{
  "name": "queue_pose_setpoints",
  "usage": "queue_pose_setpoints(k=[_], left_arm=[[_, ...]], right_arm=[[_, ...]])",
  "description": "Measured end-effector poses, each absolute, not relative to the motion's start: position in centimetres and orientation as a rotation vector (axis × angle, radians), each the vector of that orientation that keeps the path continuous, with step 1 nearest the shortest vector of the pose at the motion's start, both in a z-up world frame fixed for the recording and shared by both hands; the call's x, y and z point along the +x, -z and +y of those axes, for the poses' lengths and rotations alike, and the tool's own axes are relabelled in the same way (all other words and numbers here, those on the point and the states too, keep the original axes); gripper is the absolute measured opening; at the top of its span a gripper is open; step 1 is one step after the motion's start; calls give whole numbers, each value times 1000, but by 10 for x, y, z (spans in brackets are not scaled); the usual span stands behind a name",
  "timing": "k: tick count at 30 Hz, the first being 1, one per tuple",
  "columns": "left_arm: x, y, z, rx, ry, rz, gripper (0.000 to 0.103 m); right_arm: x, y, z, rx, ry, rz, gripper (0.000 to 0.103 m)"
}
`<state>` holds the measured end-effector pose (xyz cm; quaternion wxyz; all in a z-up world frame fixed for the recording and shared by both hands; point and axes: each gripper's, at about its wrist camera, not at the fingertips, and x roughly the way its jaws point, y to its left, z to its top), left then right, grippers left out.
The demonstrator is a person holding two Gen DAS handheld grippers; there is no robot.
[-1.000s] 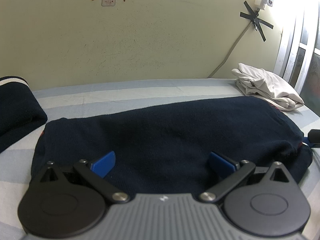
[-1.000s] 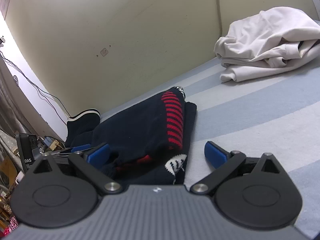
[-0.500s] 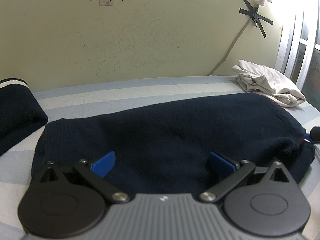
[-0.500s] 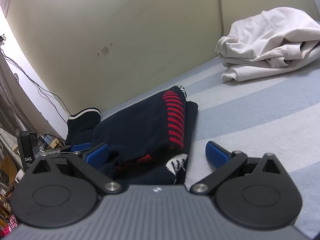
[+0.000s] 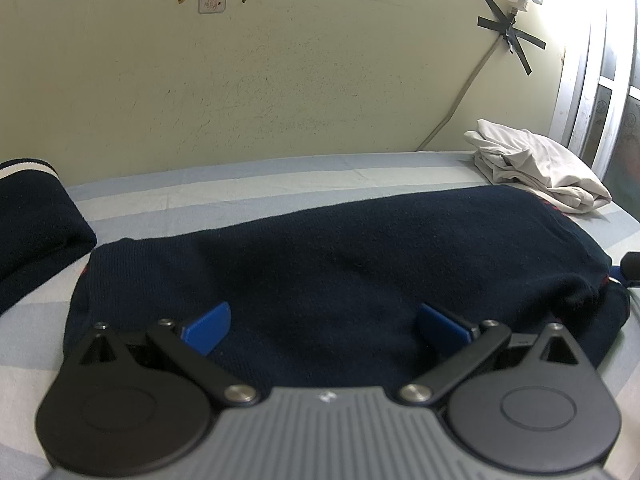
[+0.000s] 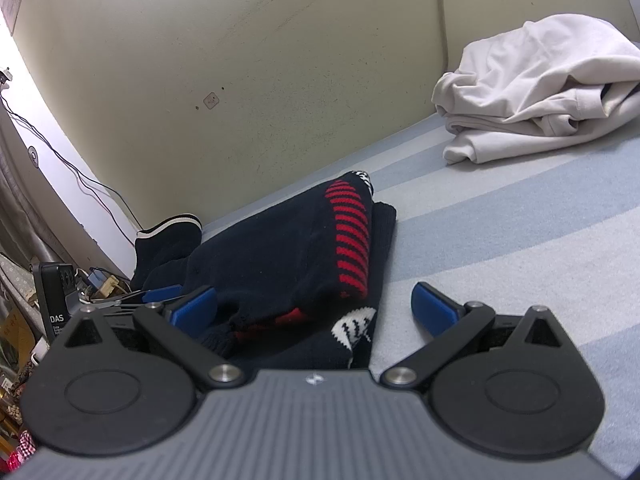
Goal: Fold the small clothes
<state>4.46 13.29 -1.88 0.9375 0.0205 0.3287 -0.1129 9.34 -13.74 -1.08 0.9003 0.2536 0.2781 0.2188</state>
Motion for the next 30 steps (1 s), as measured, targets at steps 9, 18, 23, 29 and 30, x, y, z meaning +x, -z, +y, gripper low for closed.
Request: queue_pose_setpoints(k=[9, 18, 23, 29, 30], left_arm=[[30, 1, 153, -57, 279, 580, 103], [61, -21, 174, -445, 501, 644, 73], [89, 14, 149, -510, 524, 791, 41], [97, 39, 173, -630, 477, 842, 6], [97, 42, 177, -655, 484, 844, 6]], right_arm=[[98, 8, -144, 567, -445, 607, 103], [112, 8, -160, 703, -370, 686, 75], [127, 10, -143, 691, -385, 718, 63], [141, 3, -127, 765, -447, 774, 30], [139, -9, -121, 749, -479, 749, 29]])
